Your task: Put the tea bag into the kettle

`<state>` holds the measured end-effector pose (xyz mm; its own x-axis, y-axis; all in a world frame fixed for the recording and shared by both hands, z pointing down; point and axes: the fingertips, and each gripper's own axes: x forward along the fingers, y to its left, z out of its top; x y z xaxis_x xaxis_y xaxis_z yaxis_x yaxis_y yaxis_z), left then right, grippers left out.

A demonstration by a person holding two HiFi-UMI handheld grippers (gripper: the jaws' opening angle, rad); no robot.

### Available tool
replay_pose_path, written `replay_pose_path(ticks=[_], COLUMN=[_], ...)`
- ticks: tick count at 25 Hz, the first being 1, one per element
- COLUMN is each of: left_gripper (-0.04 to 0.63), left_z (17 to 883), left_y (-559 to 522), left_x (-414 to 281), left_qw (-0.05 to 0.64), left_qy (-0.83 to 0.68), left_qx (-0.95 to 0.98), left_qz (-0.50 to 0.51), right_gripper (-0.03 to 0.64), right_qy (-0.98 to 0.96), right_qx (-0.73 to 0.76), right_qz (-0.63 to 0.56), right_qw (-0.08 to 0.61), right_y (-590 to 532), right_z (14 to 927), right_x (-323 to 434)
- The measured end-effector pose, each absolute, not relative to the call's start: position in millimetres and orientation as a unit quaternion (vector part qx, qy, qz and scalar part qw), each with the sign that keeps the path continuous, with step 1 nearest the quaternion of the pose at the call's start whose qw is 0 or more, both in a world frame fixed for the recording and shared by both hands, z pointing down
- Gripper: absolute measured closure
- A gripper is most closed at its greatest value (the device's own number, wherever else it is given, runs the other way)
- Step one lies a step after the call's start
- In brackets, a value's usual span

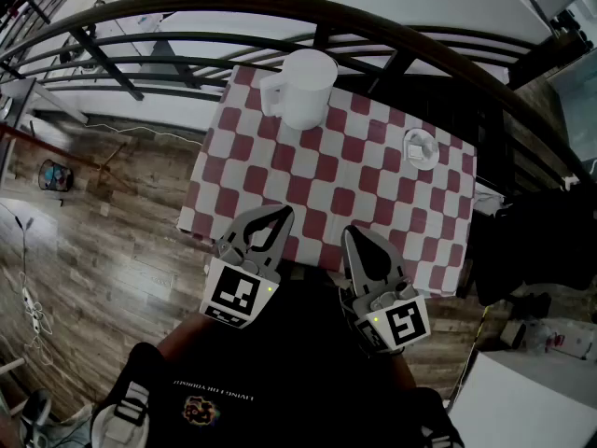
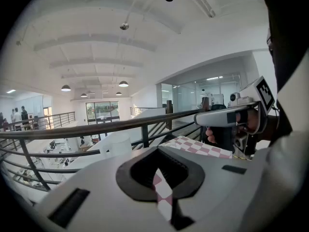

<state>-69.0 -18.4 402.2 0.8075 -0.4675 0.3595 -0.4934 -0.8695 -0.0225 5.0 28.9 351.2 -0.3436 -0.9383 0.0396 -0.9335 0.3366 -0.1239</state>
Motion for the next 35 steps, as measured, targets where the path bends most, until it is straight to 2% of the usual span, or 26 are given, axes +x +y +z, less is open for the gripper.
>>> replay_pose_path(ticks=[19,35], left_gripper=[0.597,0.597], left_z=[407.1,376.3], left_y=[-28.6,-66.4], left_x=[-70.3,-65.1], left_qw=[0.040,0.018], left_qy=[-0.269,-0.310], left_qx=[0.945,0.938], left_qz=[0.182,0.153], right_gripper=[0.604,0.604], right_qy=[0.818,0.829], right_qx=[-0.565,-0.557], right_qz=[-0.106,-0.046], right_qw=[0.023,0.015], right_y=[19.1,-29.5], right_z=[360.2,332.3], right_x=[10.1,27.6])
